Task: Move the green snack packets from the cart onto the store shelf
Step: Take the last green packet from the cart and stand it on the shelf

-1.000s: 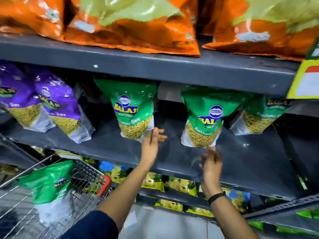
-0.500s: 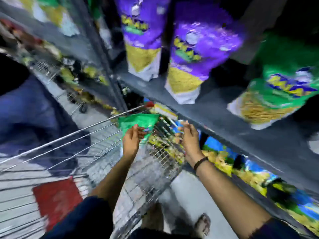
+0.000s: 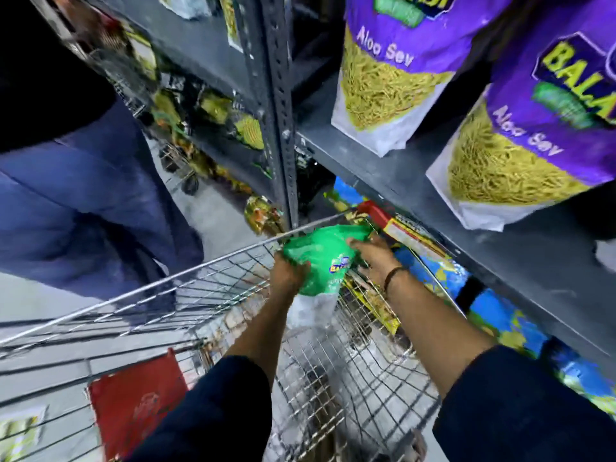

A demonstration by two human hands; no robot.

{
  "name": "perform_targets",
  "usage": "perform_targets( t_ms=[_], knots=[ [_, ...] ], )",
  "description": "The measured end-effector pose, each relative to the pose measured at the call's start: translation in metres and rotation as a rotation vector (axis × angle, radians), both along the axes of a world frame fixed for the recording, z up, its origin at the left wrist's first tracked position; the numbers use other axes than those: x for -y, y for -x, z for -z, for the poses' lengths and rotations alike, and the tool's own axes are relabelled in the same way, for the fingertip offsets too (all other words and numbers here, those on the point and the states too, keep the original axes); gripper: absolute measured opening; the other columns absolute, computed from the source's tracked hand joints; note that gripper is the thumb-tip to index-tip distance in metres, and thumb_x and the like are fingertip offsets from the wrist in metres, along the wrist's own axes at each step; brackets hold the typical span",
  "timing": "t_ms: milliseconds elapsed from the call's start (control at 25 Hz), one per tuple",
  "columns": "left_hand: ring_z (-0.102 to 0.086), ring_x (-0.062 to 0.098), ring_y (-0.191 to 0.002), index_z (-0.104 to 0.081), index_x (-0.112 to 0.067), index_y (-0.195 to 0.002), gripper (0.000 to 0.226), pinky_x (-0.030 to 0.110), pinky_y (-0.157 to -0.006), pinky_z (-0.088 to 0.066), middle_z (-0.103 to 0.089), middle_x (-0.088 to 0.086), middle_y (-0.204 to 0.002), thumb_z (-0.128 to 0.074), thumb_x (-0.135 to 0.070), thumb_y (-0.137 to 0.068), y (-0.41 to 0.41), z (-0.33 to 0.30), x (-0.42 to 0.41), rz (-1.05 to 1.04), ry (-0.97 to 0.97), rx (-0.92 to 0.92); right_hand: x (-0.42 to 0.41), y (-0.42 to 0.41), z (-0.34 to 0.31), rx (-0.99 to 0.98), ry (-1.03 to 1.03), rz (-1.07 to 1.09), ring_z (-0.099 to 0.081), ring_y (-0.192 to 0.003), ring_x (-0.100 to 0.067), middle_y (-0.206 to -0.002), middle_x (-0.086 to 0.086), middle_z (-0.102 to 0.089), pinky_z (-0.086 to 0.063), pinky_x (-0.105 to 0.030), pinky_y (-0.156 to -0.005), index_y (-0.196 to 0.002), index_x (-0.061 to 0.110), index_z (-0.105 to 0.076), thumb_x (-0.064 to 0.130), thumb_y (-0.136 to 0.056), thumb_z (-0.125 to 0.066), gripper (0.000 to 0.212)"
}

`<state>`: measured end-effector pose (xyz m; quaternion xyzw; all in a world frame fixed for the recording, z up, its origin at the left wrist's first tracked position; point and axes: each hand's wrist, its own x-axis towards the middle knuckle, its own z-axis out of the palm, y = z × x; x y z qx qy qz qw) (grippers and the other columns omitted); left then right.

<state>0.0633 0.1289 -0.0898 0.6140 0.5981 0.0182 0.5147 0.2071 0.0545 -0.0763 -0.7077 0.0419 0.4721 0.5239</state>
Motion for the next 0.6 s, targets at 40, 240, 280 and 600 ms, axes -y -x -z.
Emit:
perform_targets(
  t_ms=[40, 240, 280, 600],
  knots=[
    [-0.058, 0.039, -0.108, -0.039, -0.003, -0.122, 0.055, 0.040, -0.087, -0.046, -0.062, 0.025, -0.118, -0.066, -0.023, -0.078, 0.002, 0.004, 0.003, 0.035, -0.062, -0.041, 0.002, 0.003, 0.008, 0.024, -0.021, 0.036, -0.054, -0.081, -0.014, -0.092, -0.002, -0.060, -0.042, -0.027, -0.070, -0.082, 0.018, -0.050, 0.008, -0.084, -0.060, 0.014],
    [-0.061, 0.042, -0.100, -0.055, 0.006, -0.107, 0.029, 0.038, -0.073, -0.044, -0.065, 0.029, -0.106, -0.059, -0.008, -0.082, 0.017, -0.009, 0.031, -0.027, -0.190, -0.079, 0.036, 0.025, 0.005, -0.066, -0.089, -0.009, -0.063, -0.059, -0.006, -0.058, 0.012, -0.072, -0.046, -0.021, -0.055, -0.071, 0.013, -0.062, 0.001, -0.072, -0.071, 0.015],
    [-0.062, 0.042, -0.097, -0.057, 0.008, -0.102, 0.025, 0.036, -0.069, -0.041, -0.067, 0.029, -0.103, -0.059, -0.006, -0.082, 0.024, -0.015, 0.043, -0.048, -0.202, -0.040, 0.046, 0.027, -0.005, -0.043, -0.084, -0.030, -0.062, -0.062, -0.009, -0.057, 0.010, -0.071, -0.047, -0.022, -0.055, -0.073, 0.013, -0.059, 0.005, -0.065, -0.078, 0.022],
    [-0.064, 0.046, -0.089, -0.062, 0.007, -0.093, 0.034, 0.047, -0.078, -0.051, -0.067, 0.036, -0.089, -0.071, -0.021, -0.075, 0.055, -0.127, 0.115, 0.044, -0.383, 0.055, 0.155, 0.035, -0.117, 0.172, -0.306, -0.066, -0.067, -0.086, -0.015, -0.105, -0.013, -0.068, -0.054, -0.019, -0.062, -0.102, 0.007, -0.055, 0.005, -0.070, -0.075, 0.038]
  ],
)
